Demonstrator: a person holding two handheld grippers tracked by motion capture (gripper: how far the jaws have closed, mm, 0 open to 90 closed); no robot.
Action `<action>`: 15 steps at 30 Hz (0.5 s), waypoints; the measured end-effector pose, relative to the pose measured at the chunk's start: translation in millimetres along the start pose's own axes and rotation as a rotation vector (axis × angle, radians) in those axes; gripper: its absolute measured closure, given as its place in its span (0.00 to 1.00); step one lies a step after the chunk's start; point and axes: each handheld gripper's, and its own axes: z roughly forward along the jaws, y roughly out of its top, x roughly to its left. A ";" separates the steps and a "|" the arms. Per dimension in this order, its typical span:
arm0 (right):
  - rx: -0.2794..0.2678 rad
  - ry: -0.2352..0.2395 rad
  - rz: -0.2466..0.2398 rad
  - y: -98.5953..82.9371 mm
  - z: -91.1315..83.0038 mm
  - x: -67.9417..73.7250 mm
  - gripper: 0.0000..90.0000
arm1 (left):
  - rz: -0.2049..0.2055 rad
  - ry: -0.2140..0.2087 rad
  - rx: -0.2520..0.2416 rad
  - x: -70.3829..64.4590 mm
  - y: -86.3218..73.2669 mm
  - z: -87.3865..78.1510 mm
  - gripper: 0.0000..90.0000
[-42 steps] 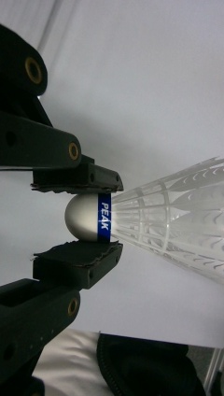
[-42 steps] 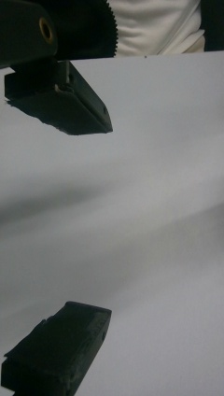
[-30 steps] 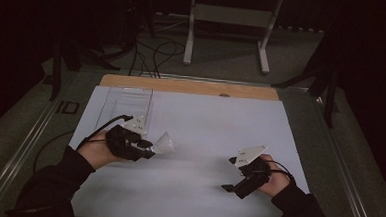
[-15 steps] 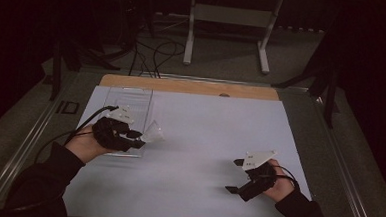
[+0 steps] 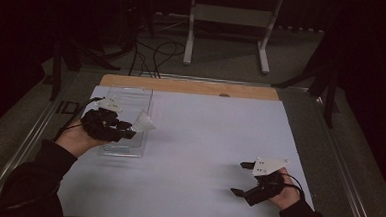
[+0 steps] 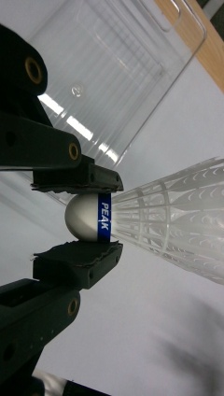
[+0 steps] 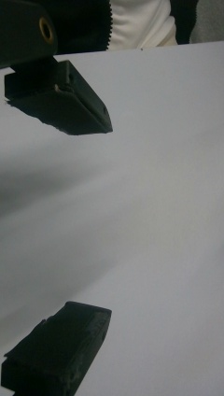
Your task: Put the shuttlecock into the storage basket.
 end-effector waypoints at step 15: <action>-0.068 -0.048 0.026 -17.8 -3.5 3.3 0.11 | -0.078 0.067 -0.038 15.2 5.3 -15.9 0.73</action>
